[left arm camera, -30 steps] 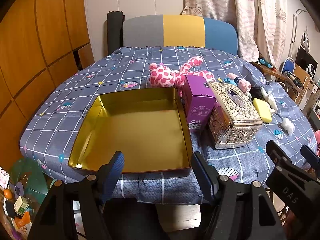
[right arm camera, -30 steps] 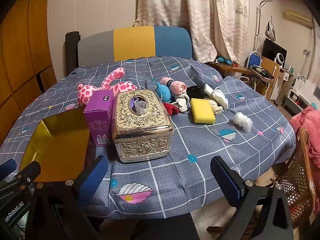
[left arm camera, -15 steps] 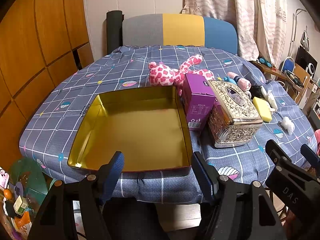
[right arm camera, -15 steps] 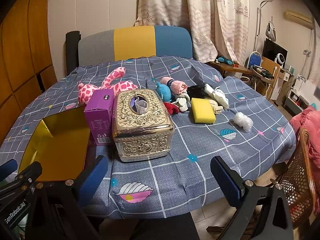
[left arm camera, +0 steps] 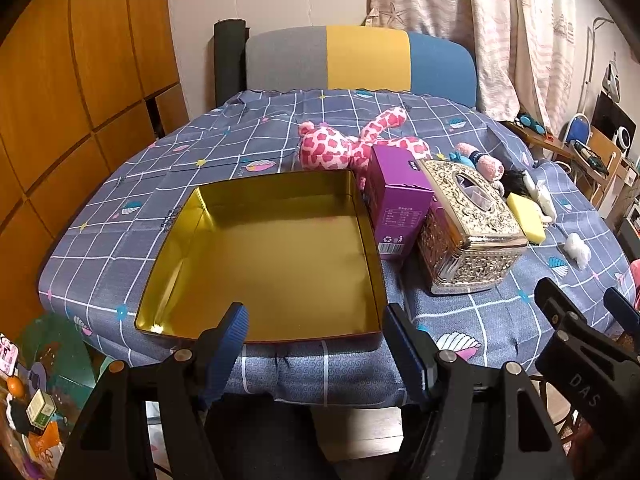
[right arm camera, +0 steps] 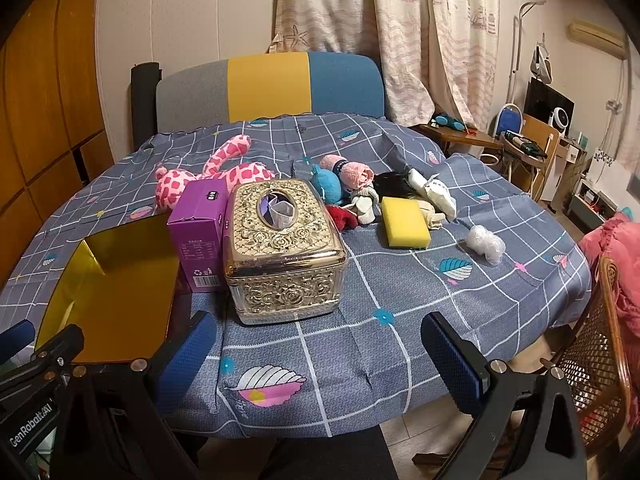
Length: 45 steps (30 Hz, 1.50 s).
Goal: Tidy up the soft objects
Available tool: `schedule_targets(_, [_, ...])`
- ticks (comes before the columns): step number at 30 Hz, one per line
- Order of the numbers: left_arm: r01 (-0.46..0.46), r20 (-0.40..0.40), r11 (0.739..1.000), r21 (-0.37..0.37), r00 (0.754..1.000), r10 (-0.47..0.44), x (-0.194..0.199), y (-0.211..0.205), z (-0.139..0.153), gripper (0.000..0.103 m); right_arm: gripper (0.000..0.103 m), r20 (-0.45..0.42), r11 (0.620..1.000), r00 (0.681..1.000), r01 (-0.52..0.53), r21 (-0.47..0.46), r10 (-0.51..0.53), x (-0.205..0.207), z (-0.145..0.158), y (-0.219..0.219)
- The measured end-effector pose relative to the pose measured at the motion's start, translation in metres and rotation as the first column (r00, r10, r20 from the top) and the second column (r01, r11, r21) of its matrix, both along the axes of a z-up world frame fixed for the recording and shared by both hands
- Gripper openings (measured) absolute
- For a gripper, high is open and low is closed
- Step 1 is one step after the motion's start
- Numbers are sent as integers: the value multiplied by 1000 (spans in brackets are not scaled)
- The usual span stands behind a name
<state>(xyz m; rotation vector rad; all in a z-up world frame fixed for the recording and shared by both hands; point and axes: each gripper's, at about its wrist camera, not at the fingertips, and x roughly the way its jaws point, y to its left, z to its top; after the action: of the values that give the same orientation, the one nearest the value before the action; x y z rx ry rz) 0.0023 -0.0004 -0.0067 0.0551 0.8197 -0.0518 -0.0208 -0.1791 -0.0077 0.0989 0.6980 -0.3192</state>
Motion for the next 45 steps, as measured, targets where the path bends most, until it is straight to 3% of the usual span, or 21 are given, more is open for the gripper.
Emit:
schedule_targets(15, [18,-35,999,-32,999,-19,5,1,-7,71,103,21,1000,1000,-14,13,14,3,1,-5])
schedule_targets(19, [31,-45,999,-35,998,-33,9,0,-14,71,103,96,999,995,-36,-10,37,0,3,-13])
schedule_targets(22, [102,-11,989,-106,995,-104,9,0,-18,71,103,107,997,994,4,-76,4,6,3,-30])
schedule_targets(25, [186,14,963,-194,982,-187,9,0,-19,71,103,101,998,993,57,-29,-54,9,1,-60])
schedule_targets(28, [262,-15,939,-222,962,-272,14,-13,-23,71,103,90,992,988,123,35,-126,14,-7,-104])
schedule_targets(36, [335,-217,891,-307,886,-409,33,-55,-47,69,103,-121,968,961,251,14,-248,40,-63,-228])
schedule_targets(40, [390,-234,878,-278,859,-455,32,-79,-46,69,103,-104,965,959,261,-29,-263,53,-68,-271])
schedule_targets(45, [481,-223,829,-286,808,-546,38,-110,-37,69,97,-89,967,964,252,17,-250,80,-74,-316])
